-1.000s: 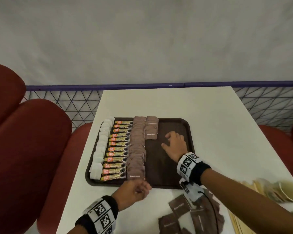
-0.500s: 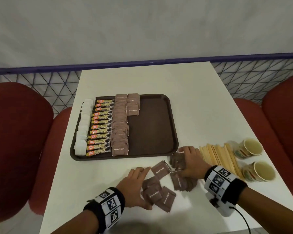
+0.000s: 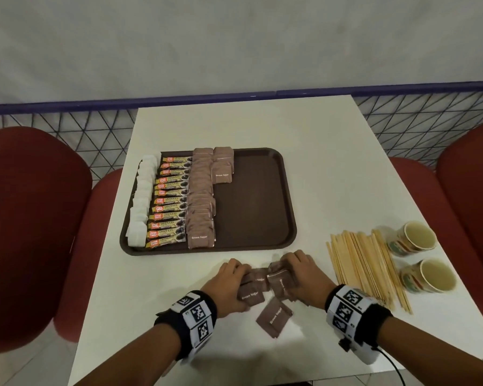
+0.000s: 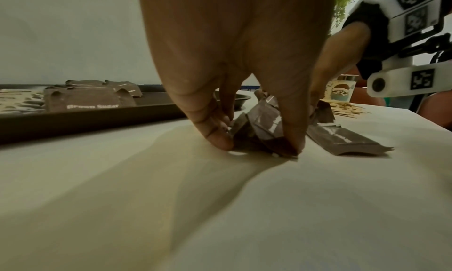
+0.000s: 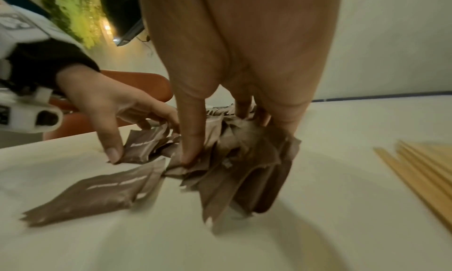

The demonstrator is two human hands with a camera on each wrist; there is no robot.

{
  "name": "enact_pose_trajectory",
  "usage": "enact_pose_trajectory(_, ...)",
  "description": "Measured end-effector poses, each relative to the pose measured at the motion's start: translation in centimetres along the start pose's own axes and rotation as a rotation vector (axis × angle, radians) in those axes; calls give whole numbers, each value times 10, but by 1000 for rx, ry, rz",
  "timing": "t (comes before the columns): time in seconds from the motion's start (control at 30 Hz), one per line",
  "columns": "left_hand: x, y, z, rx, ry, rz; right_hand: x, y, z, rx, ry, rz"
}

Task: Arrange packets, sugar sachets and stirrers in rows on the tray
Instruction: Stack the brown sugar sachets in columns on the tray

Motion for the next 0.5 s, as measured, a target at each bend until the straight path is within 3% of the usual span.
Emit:
enact_pose_trajectory(0.27, 9, 3, -3, -35, -37, -77, 27, 9, 4, 114, 12, -110)
enact_pose_trajectory(0.5, 12, 4, -17, 4, -114, -66, 23, 32, -34, 102, 348, 84)
Point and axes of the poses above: each hand's wrist, its own y-axis towards the middle knuckle, its own z-axis out of the palm, x = y × z, the point moved 6 cm from there along y, towards the middle knuckle, and after that the axes turned 14 degrees about -x, right-handed, at the moved point
